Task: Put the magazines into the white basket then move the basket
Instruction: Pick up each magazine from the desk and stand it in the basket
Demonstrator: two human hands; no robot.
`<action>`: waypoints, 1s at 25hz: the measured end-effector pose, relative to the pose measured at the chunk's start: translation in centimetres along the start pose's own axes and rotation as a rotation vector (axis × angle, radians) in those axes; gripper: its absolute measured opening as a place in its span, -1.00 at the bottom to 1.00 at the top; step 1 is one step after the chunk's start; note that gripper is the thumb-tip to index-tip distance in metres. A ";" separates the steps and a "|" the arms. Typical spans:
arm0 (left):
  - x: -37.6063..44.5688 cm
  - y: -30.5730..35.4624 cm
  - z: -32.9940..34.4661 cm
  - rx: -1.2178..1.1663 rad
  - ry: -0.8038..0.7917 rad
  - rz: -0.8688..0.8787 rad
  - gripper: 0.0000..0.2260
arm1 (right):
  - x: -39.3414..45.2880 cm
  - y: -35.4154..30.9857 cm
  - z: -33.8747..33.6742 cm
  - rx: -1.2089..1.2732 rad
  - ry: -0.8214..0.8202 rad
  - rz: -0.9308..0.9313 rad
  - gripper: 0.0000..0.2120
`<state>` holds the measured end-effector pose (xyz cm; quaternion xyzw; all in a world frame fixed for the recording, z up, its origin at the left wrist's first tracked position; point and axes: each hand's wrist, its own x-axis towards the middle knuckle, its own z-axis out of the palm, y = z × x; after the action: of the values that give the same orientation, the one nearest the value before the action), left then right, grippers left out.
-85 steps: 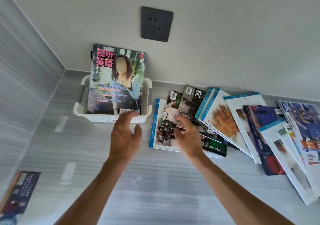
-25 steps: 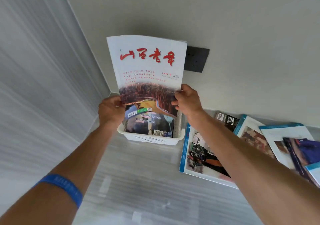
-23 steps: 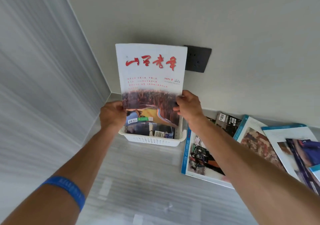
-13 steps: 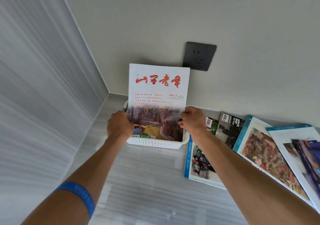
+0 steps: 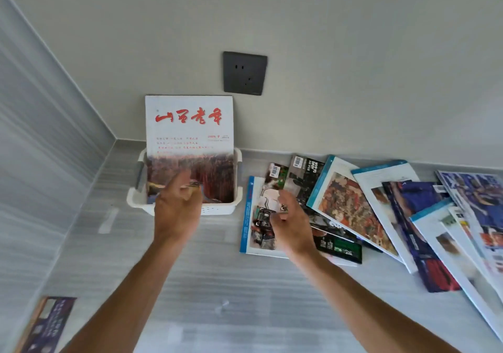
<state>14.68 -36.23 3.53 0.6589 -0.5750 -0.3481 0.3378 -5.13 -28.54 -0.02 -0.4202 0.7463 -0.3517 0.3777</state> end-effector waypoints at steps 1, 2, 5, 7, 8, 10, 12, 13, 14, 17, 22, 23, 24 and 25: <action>-1.9 0.3 2.1 -0.015 -0.085 0.015 -0.61 | -0.7 2.6 -1.6 -0.121 0.023 0.014 -0.44; -3.6 0.6 4.2 -0.023 -0.164 0.018 -0.54 | -0.9 4.9 -3.5 -0.252 0.064 -0.003 -0.44; -7.4 1.4 9.5 -0.036 -0.283 0.056 -0.44 | 0.7 9.7 -9.4 -0.643 0.178 -0.054 -0.27; -9.0 1.6 11.6 -0.048 -0.317 0.078 -0.43 | 1.9 12.5 -12.4 -0.783 0.139 0.009 -0.04; -9.7 1.7 12.4 -0.032 -0.335 0.087 -0.42 | 2.4 13.9 -13.5 -0.788 0.095 0.052 0.01; -10.6 1.8 13.5 0.011 -0.356 0.101 -0.45 | 2.6 15.6 -14.6 -0.817 0.006 0.104 -0.07; -11.3 1.7 14.4 0.021 -0.360 0.119 -0.49 | 2.2 16.4 -14.5 -0.937 0.022 0.018 -0.29; -11.7 1.7 14.6 0.023 -0.349 0.118 -0.51 | 1.8 16.6 -14.2 -1.025 0.068 -0.069 -0.43; -12.0 1.6 14.8 0.029 -0.339 0.114 -0.52 | 1.2 16.8 -13.9 -1.108 0.090 -0.136 -0.56; -12.9 1.3 14.9 0.056 -0.329 0.095 -0.56 | 0.4 17.1 -14.1 -1.210 0.089 -0.235 -0.63; -13.8 0.3 14.1 0.098 -0.310 0.149 -0.58 | 0.5 17.0 -15.2 -1.303 0.042 -0.292 -0.51; -13.9 0.1 14.0 0.101 -0.305 0.155 -0.58 | 0.2 16.6 -14.9 -1.330 0.056 -0.309 -0.54; -13.9 0.0 13.9 0.095 -0.295 0.162 -0.58 | -0.3 16.0 -14.5 -1.336 0.060 -0.325 -0.56; -14.0 0.0 13.7 0.090 -0.273 0.178 -0.58 | -1.0 15.3 -13.9 -1.313 0.053 -0.353 -0.55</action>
<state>1.77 -22.93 -2.75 0.5664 -0.6865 -0.3770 0.2563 -22.21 -18.63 -6.20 -0.6689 0.7346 0.1077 -0.0372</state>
